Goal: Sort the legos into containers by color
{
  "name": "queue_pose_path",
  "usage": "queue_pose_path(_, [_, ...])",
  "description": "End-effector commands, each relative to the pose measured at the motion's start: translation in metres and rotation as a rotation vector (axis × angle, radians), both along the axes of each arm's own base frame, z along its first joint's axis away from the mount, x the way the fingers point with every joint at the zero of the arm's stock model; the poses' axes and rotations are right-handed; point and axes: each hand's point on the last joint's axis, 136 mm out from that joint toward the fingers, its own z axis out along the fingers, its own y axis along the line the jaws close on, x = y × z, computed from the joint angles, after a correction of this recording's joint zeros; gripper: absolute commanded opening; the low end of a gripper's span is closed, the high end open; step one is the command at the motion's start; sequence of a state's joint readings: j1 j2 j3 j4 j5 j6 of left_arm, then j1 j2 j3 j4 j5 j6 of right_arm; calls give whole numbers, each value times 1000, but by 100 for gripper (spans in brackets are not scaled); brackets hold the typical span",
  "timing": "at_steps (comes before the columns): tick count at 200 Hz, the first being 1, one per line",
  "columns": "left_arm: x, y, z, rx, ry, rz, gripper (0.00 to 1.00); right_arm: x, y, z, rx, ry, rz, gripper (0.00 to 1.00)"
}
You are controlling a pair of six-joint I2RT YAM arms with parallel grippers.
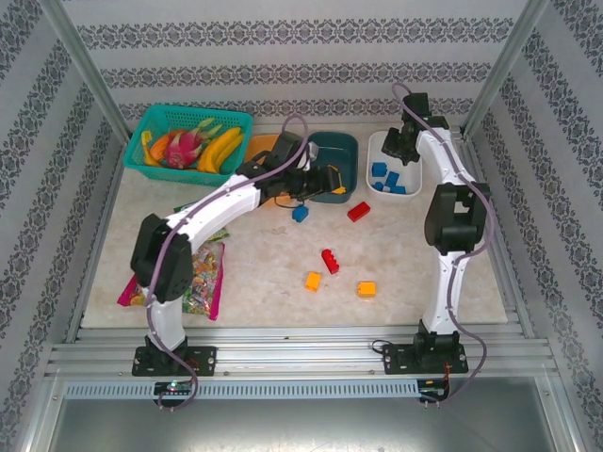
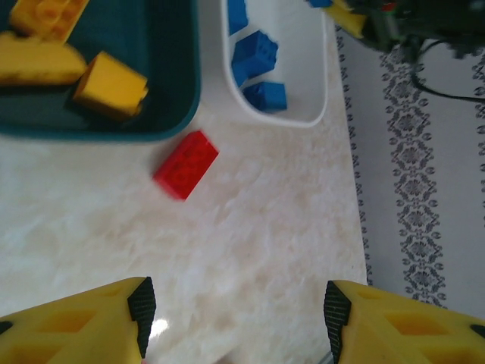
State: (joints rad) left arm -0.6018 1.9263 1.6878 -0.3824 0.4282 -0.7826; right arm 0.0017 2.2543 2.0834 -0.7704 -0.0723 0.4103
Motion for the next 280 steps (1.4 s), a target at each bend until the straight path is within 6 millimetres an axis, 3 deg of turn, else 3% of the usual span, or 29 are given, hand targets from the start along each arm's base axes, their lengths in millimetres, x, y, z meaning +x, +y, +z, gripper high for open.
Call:
queue_pose_path(1, [16, -14, 13, -16, -47, -53, 63, 12, -17, -12, 4, 23, -107, 31])
queue_pose_path(44, [35, -26, -7, 34, -30, -76, 62, 35, -24, -43, 42, 65, -165, 33])
queue_pose_path(88, [37, -23, -22, 86, -9, -73, 62, 30, -28, -64, 46, 127, -203, 40])
queue_pose_path(113, [34, -21, -23, 102, -3, -74, 62, 30, -26, -63, 60, 127, -195, 48])
queue_pose_path(133, [30, -19, -20, 114, -5, -77, 62, 31, -24, -46, 63, 98, -181, 56])
queue_pose_path(148, [25, -17, -17, 129, -5, -84, 62, 33, -21, -21, 58, 53, -163, 62])
queue_pose_path(174, [15, -13, -8, 136, -16, -84, 62, 29, -11, 36, 42, -50, -115, 65])
queue_pose_path(198, [7, -5, 2, 122, -30, -64, 62, 11, 6, 88, 35, -158, -75, 65])
queue_pose_path(222, [-4, 7, 12, 128, -46, -41, 62, -21, 25, 125, 51, -248, -46, 65])
queue_pose_path(238, [-13, 17, 17, 141, -56, -25, 62, -49, 39, 138, 48, -279, -9, 65])
queue_pose_path(262, [-28, 33, 19, 178, -60, -27, 63, -98, 62, 149, 65, -322, 72, 65])
queue_pose_path(280, [-40, 44, 18, 204, -63, -34, 63, -138, 74, 139, 71, -316, 113, 67])
